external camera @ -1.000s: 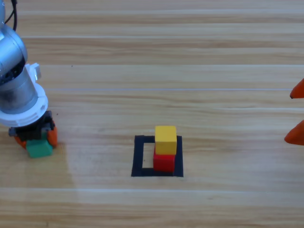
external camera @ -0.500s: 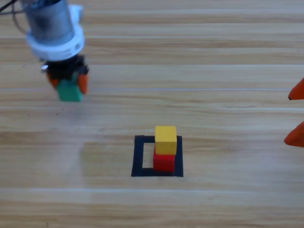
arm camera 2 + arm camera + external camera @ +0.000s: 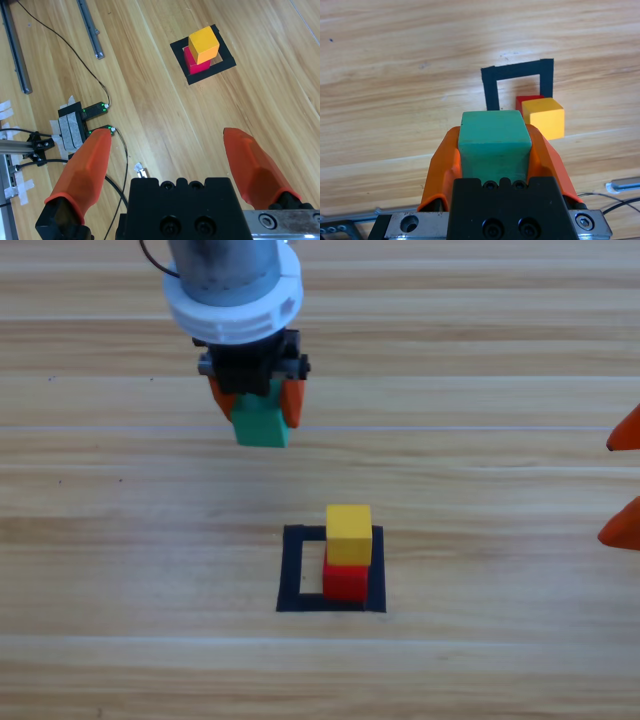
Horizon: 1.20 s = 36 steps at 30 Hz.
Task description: Stack the blocks in the rectangular block: red at the bottom, yellow in the middle, green on top
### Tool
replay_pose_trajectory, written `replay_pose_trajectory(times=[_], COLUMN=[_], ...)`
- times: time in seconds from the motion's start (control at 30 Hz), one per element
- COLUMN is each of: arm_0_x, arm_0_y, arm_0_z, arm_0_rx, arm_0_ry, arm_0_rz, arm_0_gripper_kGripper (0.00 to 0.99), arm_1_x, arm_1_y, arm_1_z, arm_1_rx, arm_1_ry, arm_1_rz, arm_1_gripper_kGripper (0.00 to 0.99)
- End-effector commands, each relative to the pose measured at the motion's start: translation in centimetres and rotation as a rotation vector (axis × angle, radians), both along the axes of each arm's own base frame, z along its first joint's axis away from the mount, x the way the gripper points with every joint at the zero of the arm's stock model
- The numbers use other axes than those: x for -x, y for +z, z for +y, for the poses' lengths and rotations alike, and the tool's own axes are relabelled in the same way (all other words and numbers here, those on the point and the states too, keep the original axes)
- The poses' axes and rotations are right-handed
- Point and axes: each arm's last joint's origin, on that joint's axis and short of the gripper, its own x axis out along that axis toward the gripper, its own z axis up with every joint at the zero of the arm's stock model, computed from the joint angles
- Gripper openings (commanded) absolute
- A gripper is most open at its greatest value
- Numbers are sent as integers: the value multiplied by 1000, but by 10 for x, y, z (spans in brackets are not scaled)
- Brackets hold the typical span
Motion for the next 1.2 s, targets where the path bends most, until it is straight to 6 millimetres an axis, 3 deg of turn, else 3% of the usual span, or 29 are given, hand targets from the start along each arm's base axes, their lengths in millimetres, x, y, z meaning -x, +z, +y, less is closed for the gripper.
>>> replay_pose_trajectory(times=[0.03, 0.3, 0.6, 1.2], arm_0_x=[12, 21, 24, 18], arm_0_y=[-27, -52, -63, -74], arm_0_z=[-38, -66, -82, -89], arm_0_rx=[-24, -60, -67, -85], arm_0_ry=[-23, 8, 25, 23], arm_0_rz=[43, 58, 50, 34], arm_0_gripper_kGripper=[0, 0, 0, 0], arm_1_x=[3, 2, 1, -1], arm_1_y=[-3, -4, -5, -7], arm_1_z=[-8, -8, -7, -6], arm_1_rx=[-10, -7, -4, 0], arm_1_ry=[-19, -19, -19, -19], arm_1_rz=[-1, 3, 7, 13], arm_1_gripper_kGripper=[986, 986, 986, 986])
